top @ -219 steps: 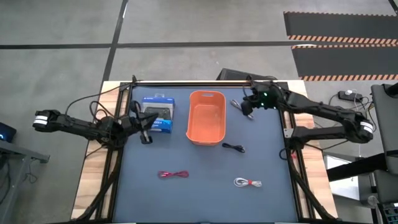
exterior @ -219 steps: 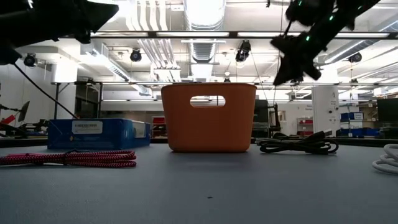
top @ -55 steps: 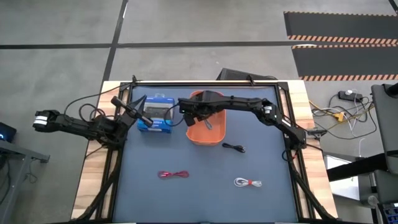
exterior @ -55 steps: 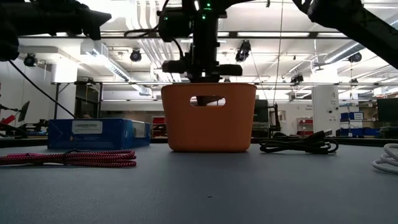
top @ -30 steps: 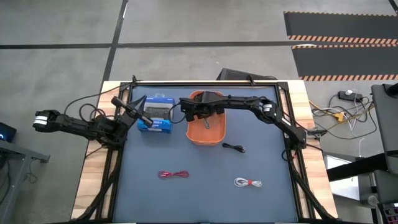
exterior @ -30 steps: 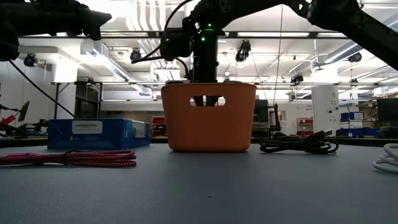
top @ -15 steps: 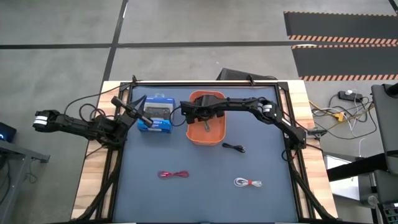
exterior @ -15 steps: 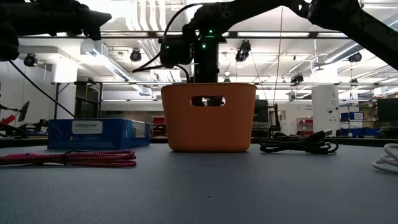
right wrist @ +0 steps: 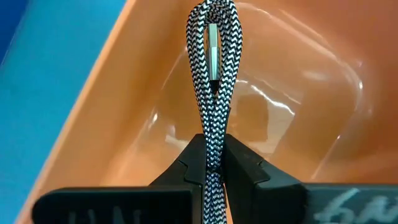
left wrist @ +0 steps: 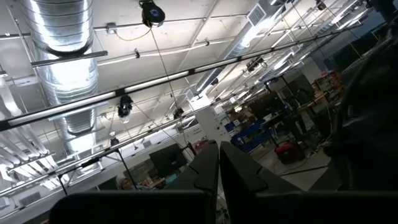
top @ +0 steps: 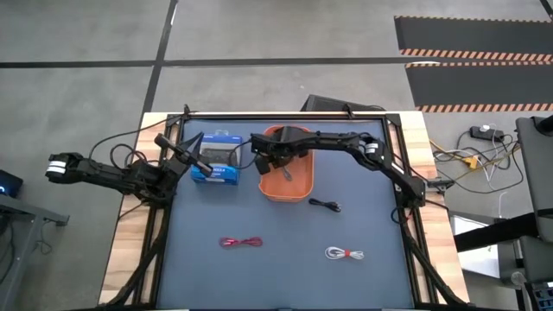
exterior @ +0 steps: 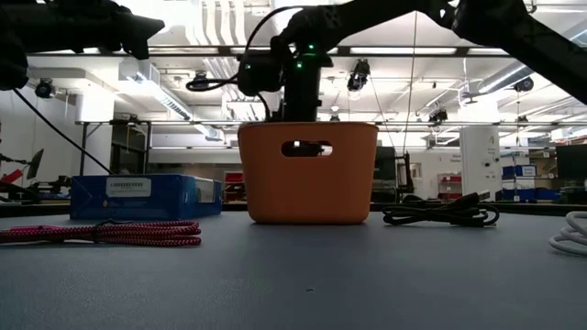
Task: Pick and place USB-C Cables
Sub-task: Put the white patterned charger cable into the orange bin
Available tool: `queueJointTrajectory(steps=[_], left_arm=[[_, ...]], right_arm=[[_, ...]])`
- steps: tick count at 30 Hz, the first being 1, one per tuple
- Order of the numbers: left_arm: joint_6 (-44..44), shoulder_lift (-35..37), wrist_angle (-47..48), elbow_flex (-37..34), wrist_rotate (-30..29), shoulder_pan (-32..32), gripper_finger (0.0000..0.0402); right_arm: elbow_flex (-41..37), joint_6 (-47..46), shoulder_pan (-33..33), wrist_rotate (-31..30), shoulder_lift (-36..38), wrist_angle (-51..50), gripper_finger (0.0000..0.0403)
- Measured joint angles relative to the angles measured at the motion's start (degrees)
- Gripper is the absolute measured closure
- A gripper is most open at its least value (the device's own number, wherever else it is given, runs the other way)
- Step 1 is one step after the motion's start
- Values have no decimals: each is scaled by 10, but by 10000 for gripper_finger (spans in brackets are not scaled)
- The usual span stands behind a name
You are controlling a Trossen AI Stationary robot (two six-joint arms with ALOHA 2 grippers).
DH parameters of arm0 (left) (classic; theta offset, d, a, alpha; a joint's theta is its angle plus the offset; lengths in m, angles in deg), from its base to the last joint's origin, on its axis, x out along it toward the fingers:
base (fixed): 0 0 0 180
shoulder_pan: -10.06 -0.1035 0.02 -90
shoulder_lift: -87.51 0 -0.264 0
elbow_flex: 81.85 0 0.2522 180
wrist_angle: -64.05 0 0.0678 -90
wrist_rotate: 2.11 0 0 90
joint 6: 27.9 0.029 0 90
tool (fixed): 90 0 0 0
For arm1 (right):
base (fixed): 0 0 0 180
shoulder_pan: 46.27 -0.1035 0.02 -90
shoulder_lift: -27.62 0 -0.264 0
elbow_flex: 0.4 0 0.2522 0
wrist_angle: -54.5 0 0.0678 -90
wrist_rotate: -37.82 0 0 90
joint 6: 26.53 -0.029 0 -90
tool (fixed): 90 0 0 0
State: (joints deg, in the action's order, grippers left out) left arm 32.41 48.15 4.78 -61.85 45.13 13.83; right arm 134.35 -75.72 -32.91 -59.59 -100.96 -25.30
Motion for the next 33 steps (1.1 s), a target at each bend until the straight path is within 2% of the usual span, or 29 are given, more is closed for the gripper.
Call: queueJointTrajectory(steps=[7,13,18,33], left_arm=[[-1,-3,0,0,-9,0,400],[0,-13,0,0,-11,0,400],[-1,-19,0,0,-11,0,400],[0,-26,0,1,-11,0,400]], right_arm=[[3,100,23,58,0,-32,380],[4,137,35,91,0,-38,380],[4,188,34,94,0,-40,380],[1,252,32,93,0,-38,380]])
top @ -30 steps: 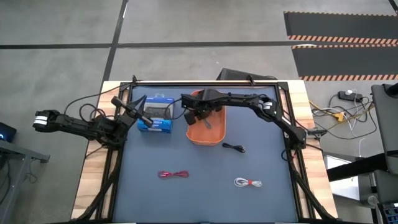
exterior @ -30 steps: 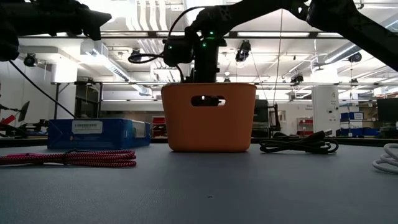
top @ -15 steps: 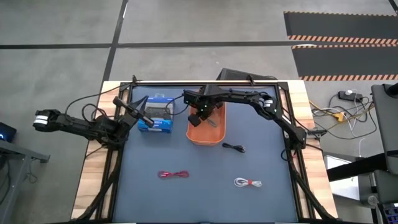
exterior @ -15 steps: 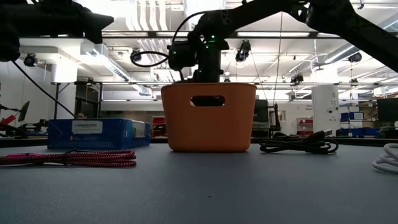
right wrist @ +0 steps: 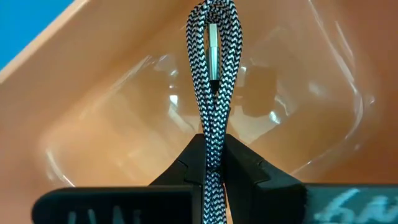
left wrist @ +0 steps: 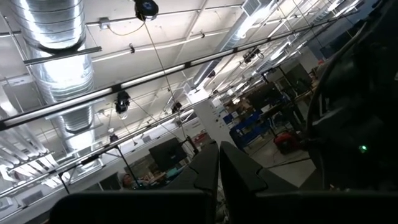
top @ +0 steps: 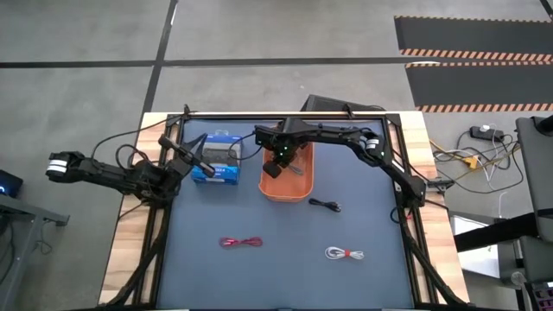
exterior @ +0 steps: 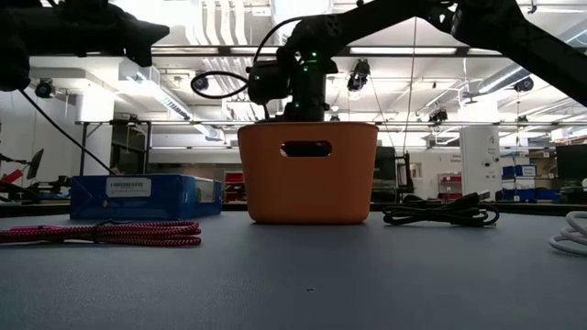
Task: Pick and place USB-C Cables
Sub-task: Put the white patterned charger cable into the orange bin, then put the red charger cable into the orange bin
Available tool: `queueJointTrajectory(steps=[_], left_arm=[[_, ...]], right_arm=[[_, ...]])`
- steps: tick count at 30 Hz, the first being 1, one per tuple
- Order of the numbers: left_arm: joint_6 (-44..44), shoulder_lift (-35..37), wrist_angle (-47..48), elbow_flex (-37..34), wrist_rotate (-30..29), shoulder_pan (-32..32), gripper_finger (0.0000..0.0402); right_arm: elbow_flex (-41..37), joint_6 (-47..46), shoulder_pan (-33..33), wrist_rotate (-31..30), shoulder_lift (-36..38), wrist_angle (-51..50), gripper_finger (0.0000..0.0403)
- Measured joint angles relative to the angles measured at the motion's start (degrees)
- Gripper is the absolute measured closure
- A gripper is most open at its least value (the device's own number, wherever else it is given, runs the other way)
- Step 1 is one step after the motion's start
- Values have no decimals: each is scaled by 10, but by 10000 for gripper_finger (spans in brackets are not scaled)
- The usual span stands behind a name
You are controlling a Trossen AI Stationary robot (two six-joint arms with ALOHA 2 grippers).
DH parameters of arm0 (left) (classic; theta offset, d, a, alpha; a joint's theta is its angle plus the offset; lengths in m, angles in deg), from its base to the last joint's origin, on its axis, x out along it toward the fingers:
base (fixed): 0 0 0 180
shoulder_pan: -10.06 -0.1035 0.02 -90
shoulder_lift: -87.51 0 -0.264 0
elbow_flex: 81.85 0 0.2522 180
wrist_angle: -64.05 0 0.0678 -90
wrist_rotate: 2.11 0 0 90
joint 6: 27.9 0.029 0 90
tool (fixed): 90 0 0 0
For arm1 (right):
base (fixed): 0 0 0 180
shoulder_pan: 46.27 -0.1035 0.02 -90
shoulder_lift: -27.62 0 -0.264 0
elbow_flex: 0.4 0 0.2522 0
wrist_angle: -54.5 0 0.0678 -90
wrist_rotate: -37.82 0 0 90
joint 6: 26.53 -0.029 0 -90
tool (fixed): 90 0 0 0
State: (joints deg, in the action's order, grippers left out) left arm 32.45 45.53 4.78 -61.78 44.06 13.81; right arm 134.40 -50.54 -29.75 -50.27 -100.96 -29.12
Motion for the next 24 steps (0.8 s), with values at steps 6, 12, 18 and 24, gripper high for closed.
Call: queueJointTrajectory(steps=[6,12,18,24], left_arm=[[0,1,0,0,0,0,400],[0,1,0,1,0,0,400],[0,2,0,2,0,0,400],[0,2,0,2,0,0,400]], right_arm=[[0,-22,0,-5,0,3,380],[0,-23,0,-4,0,3,371],[0,-24,0,-4,0,5,342],[0,-31,0,-4,0,8,312]])
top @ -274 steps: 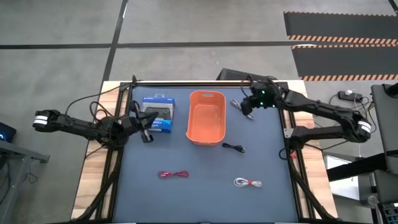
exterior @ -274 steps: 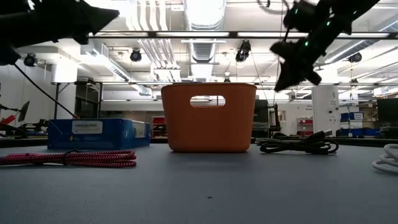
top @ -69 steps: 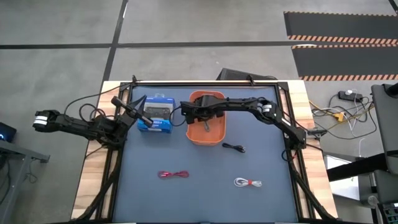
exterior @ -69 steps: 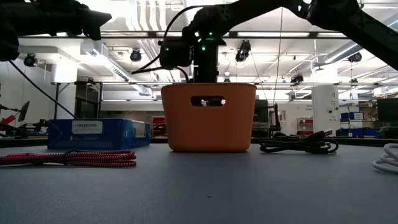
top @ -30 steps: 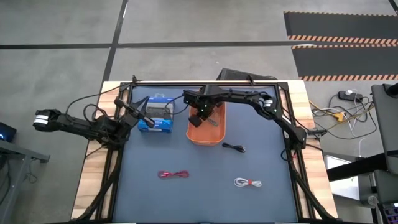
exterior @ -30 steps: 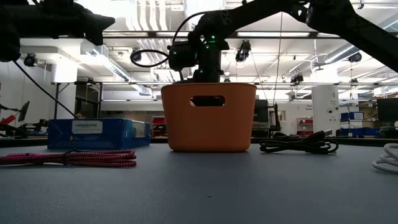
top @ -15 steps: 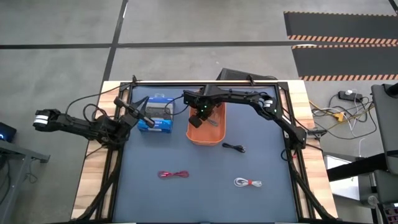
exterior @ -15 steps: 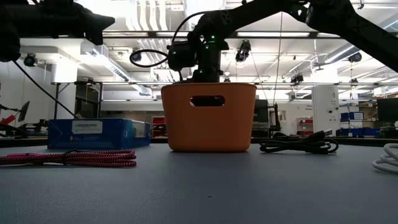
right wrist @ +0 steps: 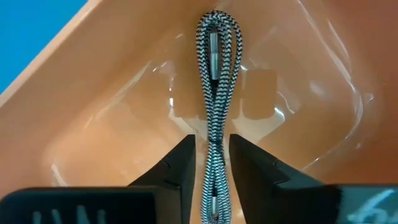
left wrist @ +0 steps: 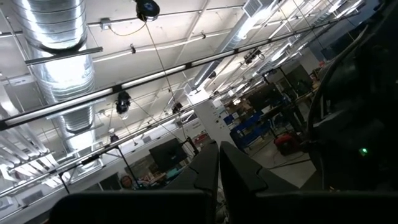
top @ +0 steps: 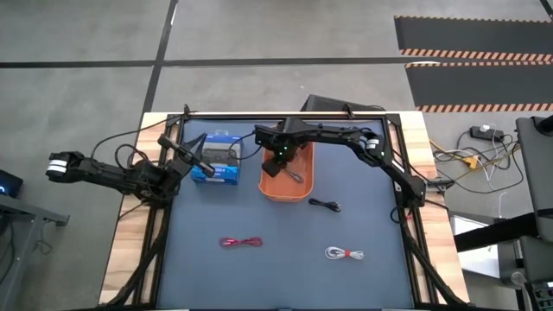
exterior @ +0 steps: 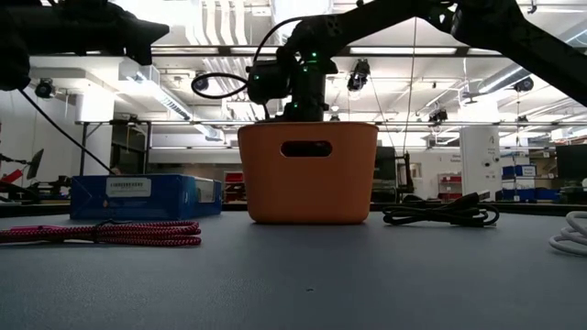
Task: Pick and place USB-C Cables
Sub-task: Put the red charger cable into the orange bin
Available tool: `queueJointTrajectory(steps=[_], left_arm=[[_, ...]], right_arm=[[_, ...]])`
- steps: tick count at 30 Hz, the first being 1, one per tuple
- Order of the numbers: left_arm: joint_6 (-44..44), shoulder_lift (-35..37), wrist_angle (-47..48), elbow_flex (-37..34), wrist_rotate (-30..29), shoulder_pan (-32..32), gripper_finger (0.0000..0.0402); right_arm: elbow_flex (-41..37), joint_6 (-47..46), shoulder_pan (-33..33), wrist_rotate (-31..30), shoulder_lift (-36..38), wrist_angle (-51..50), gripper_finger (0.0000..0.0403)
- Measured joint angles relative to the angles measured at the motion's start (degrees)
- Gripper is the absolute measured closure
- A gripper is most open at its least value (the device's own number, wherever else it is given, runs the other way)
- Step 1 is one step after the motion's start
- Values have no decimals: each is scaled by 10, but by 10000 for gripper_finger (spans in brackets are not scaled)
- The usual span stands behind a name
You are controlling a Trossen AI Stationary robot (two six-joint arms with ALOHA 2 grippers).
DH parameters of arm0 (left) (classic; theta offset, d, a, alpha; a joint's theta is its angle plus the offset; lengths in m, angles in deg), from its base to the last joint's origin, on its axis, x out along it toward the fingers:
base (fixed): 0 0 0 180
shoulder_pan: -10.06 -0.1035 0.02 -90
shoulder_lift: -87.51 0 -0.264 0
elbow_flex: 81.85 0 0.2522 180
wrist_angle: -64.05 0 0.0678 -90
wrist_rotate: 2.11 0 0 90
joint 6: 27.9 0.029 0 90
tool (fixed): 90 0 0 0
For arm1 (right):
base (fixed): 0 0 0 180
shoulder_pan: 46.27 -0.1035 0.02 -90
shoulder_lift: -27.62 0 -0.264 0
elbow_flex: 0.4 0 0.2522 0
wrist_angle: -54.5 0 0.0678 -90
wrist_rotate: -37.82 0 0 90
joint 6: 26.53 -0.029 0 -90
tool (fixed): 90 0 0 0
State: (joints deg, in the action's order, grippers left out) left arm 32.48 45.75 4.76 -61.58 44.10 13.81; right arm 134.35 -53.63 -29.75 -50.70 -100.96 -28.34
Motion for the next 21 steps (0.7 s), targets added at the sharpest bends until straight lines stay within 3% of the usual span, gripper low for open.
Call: queueJointTrajectory(steps=[9,13,17,21], left_arm=[[-4,-2,0,8,0,0,400],[-76,-8,0,14,7,1,400],[-132,-17,0,14,50,0,400],[-210,-29,0,14,108,0,400]], right_arm=[[14,10,-17,-13,35,-13,296],[6,42,-54,-86,76,-13,303],[-10,85,-103,-170,126,-4,315],[-72,137,-137,-198,198,50,330]])
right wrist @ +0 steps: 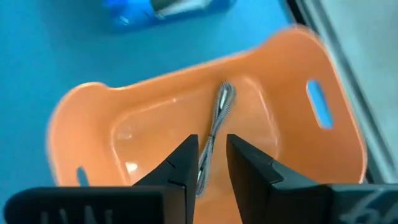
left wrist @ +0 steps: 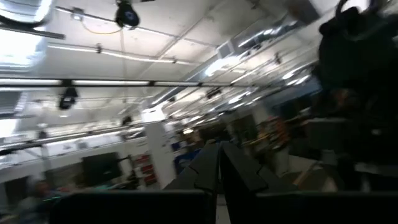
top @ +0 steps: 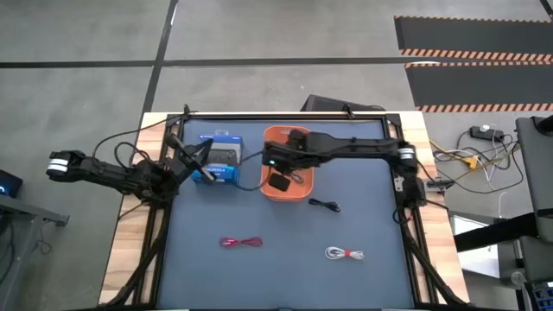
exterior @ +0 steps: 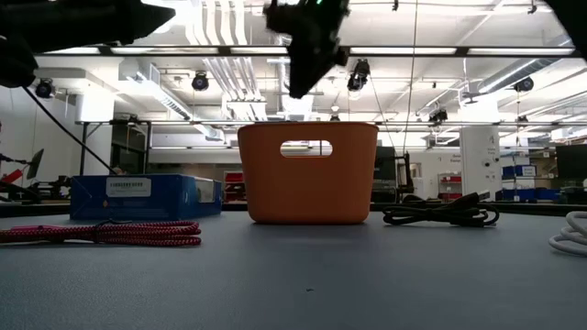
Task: Pick and place USB-C Cables
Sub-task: Put the red charger cable into the orange bin
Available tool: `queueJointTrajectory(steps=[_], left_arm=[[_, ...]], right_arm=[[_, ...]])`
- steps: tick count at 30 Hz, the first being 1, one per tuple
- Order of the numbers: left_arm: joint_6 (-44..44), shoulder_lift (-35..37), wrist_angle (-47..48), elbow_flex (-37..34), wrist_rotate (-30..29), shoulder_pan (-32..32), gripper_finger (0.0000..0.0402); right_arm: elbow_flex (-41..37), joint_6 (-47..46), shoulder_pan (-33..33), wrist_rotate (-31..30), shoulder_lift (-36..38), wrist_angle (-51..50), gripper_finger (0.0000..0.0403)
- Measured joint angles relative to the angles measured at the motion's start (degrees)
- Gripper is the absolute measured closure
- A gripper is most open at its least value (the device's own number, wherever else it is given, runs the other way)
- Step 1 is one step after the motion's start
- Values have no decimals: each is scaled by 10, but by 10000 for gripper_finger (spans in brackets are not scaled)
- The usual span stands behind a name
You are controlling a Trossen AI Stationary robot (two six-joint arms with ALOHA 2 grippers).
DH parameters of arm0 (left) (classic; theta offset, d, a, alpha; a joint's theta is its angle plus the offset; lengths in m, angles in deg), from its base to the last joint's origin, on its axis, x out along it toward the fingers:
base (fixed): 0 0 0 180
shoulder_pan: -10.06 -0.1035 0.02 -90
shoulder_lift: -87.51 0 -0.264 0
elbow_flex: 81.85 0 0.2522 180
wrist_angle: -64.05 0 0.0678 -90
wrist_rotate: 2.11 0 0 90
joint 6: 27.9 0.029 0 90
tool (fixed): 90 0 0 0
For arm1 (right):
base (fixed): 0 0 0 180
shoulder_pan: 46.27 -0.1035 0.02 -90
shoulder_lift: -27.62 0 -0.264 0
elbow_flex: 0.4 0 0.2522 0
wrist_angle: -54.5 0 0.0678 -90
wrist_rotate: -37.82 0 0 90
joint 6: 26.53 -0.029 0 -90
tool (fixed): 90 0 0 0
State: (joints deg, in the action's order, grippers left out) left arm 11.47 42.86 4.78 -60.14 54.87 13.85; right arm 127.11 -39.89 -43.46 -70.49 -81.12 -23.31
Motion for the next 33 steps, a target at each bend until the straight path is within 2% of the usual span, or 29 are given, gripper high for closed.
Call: queueJointTrajectory(steps=[5,11,18,27,30,33], left_arm=[[-117,-13,1,-2,82,0,400],[-278,-36,7,-9,108,1,400],[-370,-78,7,10,180,1,400],[-463,-144,47,66,198,21,400],[-484,-153,99,90,195,32,400],[-514,-152,190,123,195,42,400]], right_arm=[[-166,54,-15,1,122,135,343],[-403,93,-14,5,264,351,347],[-611,158,-14,8,393,584,347],[-759,217,-13,68,501,797,347],[-789,249,-13,70,525,849,347],[-809,273,-13,71,550,876,347]])
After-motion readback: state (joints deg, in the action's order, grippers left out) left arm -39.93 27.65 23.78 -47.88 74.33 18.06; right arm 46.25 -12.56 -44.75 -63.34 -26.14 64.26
